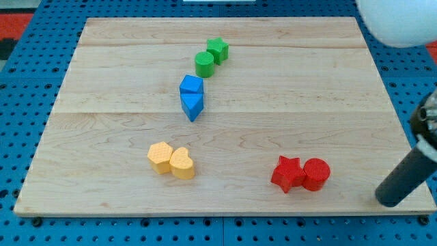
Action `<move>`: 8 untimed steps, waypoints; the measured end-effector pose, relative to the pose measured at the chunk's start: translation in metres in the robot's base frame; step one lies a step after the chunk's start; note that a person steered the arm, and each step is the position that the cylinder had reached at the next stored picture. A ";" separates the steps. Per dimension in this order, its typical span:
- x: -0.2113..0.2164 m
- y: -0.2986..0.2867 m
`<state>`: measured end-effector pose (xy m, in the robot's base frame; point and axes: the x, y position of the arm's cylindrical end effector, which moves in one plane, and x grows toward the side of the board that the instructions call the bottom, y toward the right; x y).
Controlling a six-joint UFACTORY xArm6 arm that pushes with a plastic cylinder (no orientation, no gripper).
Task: Slide the red star to the blue triangle
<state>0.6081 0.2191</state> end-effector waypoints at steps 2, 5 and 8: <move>-0.058 -0.058; 0.010 -0.038; -0.055 -0.122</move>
<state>0.5531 0.0968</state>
